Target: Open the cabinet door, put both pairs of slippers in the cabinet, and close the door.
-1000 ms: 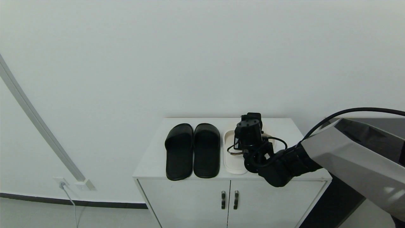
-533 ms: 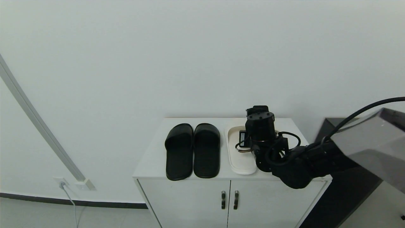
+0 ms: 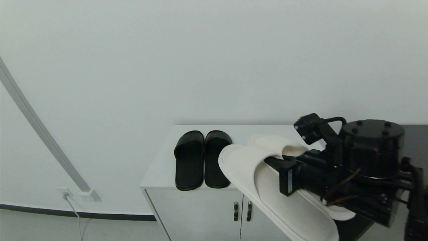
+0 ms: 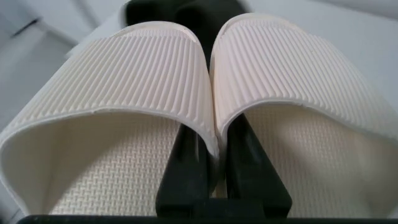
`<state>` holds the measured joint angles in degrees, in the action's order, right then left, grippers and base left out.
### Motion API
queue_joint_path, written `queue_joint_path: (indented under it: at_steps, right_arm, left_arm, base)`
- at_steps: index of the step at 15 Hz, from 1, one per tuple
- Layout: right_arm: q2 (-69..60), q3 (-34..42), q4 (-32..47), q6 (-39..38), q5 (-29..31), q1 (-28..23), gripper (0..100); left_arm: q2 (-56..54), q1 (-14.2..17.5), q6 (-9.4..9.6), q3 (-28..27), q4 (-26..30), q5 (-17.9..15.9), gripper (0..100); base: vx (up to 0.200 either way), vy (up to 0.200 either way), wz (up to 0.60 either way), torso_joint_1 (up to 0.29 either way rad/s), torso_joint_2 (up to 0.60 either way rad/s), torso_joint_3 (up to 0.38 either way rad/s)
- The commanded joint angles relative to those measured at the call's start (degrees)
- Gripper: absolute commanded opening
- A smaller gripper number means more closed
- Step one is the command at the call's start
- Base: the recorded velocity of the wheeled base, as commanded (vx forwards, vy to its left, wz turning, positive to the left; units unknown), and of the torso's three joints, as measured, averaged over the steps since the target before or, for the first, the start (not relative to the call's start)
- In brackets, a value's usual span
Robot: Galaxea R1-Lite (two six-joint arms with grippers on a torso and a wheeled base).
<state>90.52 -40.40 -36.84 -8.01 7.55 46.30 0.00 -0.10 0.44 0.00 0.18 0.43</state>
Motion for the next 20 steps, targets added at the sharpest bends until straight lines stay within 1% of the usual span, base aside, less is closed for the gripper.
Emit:
queue_joint_path:
  at_steps: [1, 3, 8, 15, 18, 20]
  right_arm:
    - [-9.1, 6.4, 0.0, 0.5, -3.3, 2.0, 0]
    - [-10.7, 7.9, 0.2, 0.7, -5.6, 3.0, 0]
    - [-10.7, 8.6, 0.2, 0.8, -5.8, 4.1, 0]
    - [-10.2, 9.2, 0.1, 0.9, -6.1, 4.1, 0]
    - [-9.9, 10.8, -0.2, 3.4, -6.1, 4.0, 0]
    - [-10.0, 11.1, -0.2, 3.5, -6.1, 4.0, 0]
  left_arm:
    - [0.1, 0.0, 0.0, 0.0, 0.0, 0.0, 0]
    - [0.1, 0.0, 0.0, 0.0, 0.0, 0.0, 0]
    - [0.0, 0.0, 0.0, 0.0, -0.1, 0.0, 0]
    - [0.1, 0.0, -0.18, 0.0, -0.1, 0.0, 0]
    - [0.0, 0.0, -0.18, 0.0, -0.1, 0.0, 0]
    - [0.0, 0.0, -0.18, 0.0, -0.1, 0.0, 0]
  base:
    - [0.0, 0.0, 0.0, 0.0, 0.0, 0.0]
    - [0.0, 0.0, 0.0, 0.0, 0.0, 0.0]
    - [0.0, 0.0, 0.0, 0.0, 0.0, 0.0]
    - [-0.2, 0.0, 0.0, -0.001, 0.0, 0.004]
    - [0.0, 0.0, 0.0, 0.0, 0.0, 0.0]
    - [0.0, 0.0, 0.0, 0.0, 0.0, 0.0]
